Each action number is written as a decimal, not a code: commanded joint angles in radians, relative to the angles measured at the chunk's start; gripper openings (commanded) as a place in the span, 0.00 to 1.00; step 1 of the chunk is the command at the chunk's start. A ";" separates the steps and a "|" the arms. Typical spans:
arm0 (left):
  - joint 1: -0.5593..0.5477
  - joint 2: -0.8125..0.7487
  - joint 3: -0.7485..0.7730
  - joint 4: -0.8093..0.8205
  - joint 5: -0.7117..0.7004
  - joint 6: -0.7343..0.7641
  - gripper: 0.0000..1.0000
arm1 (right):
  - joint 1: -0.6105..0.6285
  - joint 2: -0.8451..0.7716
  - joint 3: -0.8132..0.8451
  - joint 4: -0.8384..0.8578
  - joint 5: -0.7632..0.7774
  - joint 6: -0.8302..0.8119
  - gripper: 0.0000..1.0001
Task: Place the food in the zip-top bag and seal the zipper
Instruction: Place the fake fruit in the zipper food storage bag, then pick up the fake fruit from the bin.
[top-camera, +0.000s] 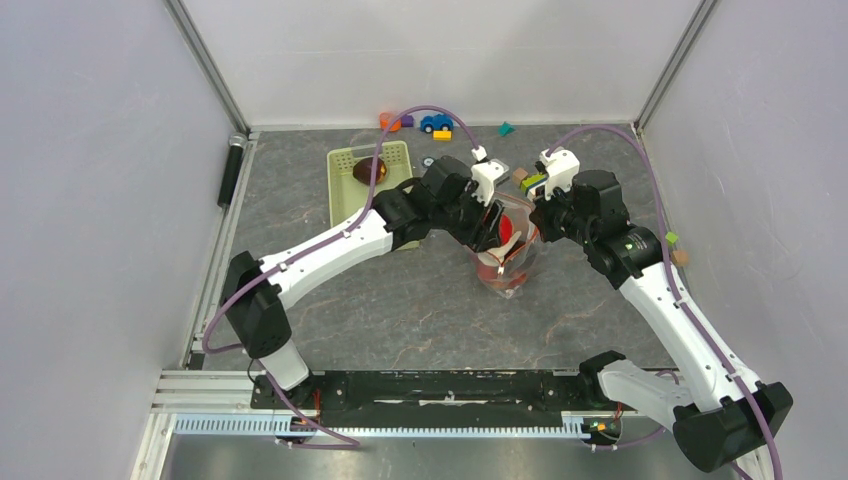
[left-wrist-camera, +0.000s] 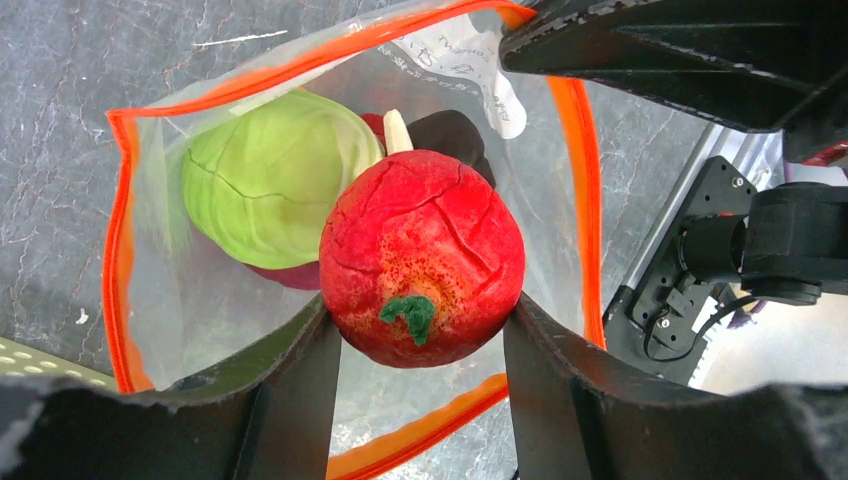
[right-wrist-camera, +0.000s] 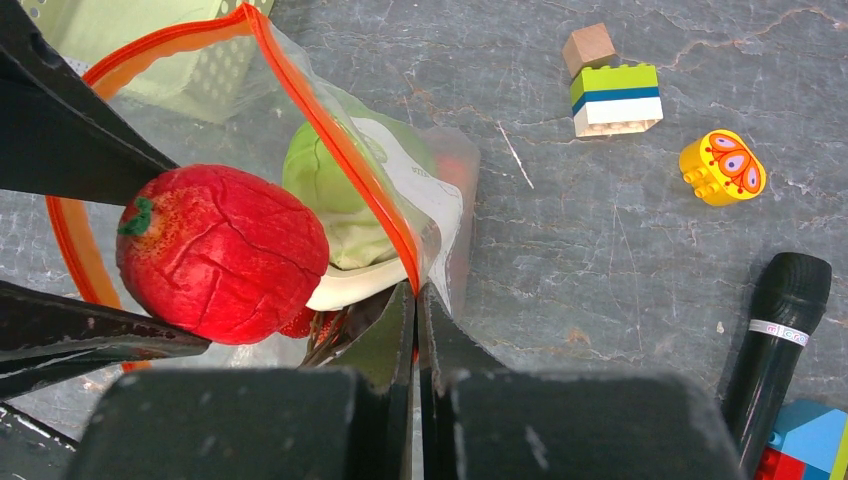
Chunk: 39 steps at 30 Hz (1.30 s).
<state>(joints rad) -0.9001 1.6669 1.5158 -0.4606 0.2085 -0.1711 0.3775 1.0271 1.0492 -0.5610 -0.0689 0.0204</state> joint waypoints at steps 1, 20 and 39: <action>-0.006 0.009 0.055 -0.013 -0.020 0.038 0.66 | -0.005 -0.019 0.004 0.036 -0.006 -0.005 0.00; -0.006 -0.036 0.095 -0.004 -0.020 0.047 1.00 | -0.003 -0.033 -0.006 0.038 0.008 -0.007 0.00; 0.167 -0.239 -0.037 0.110 -0.481 -0.060 1.00 | -0.003 -0.044 -0.011 0.036 0.018 -0.009 0.00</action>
<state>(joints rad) -0.8127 1.4700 1.5078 -0.3882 -0.2100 -0.1673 0.3775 1.0069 1.0348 -0.5610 -0.0669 0.0200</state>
